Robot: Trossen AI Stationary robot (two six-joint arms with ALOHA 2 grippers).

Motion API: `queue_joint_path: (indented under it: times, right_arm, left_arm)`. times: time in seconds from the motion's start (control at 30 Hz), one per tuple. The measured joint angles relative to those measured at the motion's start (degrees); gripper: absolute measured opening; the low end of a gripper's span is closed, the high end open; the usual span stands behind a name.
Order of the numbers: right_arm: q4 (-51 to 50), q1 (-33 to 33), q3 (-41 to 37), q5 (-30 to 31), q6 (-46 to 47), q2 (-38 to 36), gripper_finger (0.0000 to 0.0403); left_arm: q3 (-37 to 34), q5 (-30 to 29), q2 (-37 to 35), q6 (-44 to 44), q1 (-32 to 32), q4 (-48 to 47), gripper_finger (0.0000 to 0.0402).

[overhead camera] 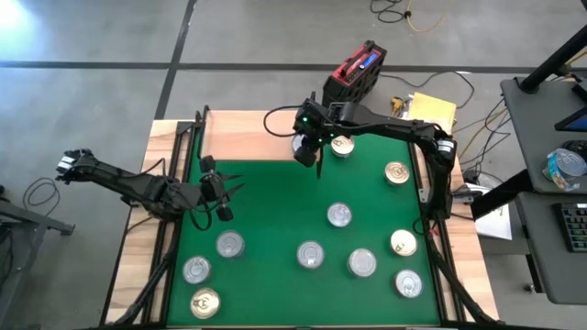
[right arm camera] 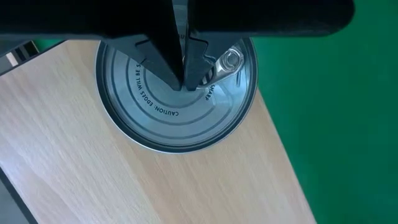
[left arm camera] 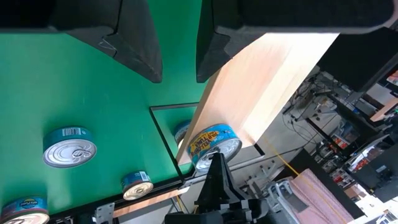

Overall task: Stack canned seafood by type on shelf
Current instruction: Put the top right blue tuna can on the shelf, then put the center light blue tuna can on the shelf

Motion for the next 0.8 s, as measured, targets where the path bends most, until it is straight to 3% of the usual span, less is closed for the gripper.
queue_joint_path:
  times: [0.47,0.67,0.8]
  right_arm:
    - [0.4,0.0,2.7,3.5,-2.9,-1.0,0.0009]
    - [-0.1,1.2,2.8,3.5,-2.9,-2.8,0.0009]
    - [-0.6,3.9,2.8,3.6,-2.8,-3.9,0.0009]
  left_arm:
    - [0.0,0.0,0.0,-0.2,0.0,0.5,0.0084]
    - [0.0,0.3,0.0,-4.6,0.0,0.5,0.0084]
    - [0.0,6.8,0.1,-8.7,0.0,0.4,0.0084]
